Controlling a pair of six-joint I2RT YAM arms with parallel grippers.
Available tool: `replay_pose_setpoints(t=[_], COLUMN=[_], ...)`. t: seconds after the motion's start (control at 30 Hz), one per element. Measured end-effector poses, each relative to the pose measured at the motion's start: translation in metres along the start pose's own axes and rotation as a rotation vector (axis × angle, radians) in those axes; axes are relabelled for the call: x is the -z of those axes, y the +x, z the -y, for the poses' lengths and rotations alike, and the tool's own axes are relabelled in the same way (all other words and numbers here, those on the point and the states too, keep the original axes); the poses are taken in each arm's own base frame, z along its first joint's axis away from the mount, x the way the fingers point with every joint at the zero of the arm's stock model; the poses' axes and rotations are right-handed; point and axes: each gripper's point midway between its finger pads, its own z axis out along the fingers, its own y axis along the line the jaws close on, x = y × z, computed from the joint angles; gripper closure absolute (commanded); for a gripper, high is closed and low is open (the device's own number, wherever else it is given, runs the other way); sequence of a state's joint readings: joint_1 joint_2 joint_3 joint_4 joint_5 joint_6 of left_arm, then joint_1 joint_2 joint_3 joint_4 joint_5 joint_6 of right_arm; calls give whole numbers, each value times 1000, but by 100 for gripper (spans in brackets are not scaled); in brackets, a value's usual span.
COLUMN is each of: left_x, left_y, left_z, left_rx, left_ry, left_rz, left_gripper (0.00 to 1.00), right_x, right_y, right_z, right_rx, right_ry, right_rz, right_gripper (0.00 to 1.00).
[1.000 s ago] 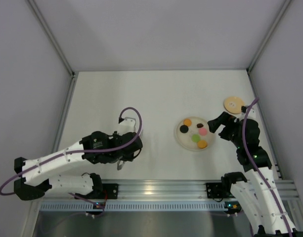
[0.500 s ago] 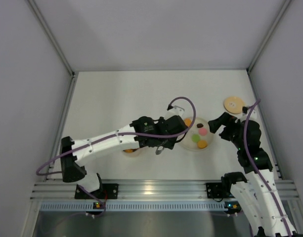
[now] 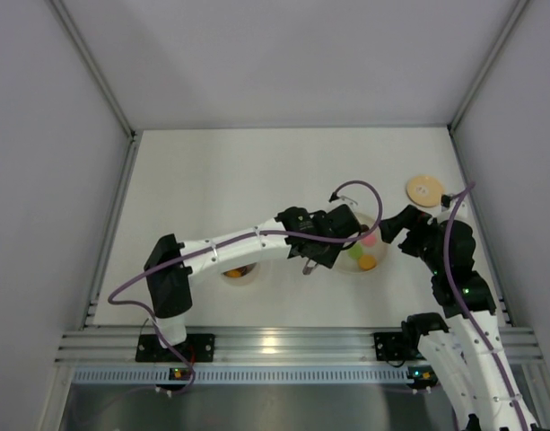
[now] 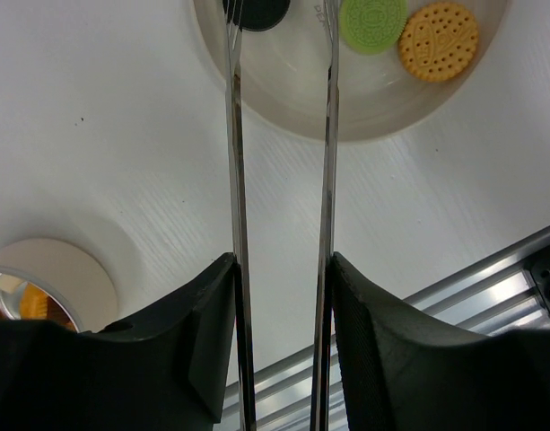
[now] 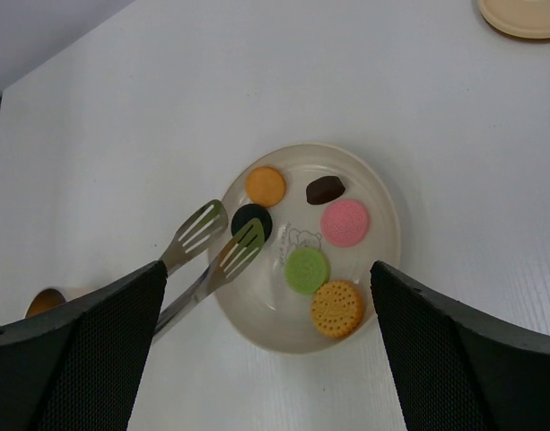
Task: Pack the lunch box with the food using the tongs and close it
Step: Pick up the fake food from the plate.
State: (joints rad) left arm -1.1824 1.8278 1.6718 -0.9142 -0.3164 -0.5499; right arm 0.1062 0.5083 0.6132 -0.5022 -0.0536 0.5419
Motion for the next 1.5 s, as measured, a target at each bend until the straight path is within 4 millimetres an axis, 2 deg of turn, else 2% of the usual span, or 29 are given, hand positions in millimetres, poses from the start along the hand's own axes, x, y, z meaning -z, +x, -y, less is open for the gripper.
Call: replay_pose_setpoints(t=[0.3, 0.7, 1.1, 1.23, 1.3, 1.5], left_x=[-19, -21, -36, -36, -36, -36], left_y=[0, -3, 4, 5, 6, 6], left_z=[-6, -13, -15, -13, -13, -12], left_rx=[2, -4, -10, -10, -10, -12], left_ry=[-17, -44, -63, -56, -51, -45], left_rz=[-25, -15, -49, -54, -57, -61], left_gripper=[51, 50, 49, 55, 63, 69], right_x=[0, -1, -1, -1, -1, -1], right_y=[0, 1, 1, 1, 1, 1], right_z=[0, 0, 1, 1, 1, 1], right_rx=[0, 1, 7, 7, 7, 8], right_ry=[0, 2, 2, 3, 3, 3], right_rz=[0, -3, -3, -4, -4, -3], right_gripper=[5, 5, 5, 5, 5, 5])
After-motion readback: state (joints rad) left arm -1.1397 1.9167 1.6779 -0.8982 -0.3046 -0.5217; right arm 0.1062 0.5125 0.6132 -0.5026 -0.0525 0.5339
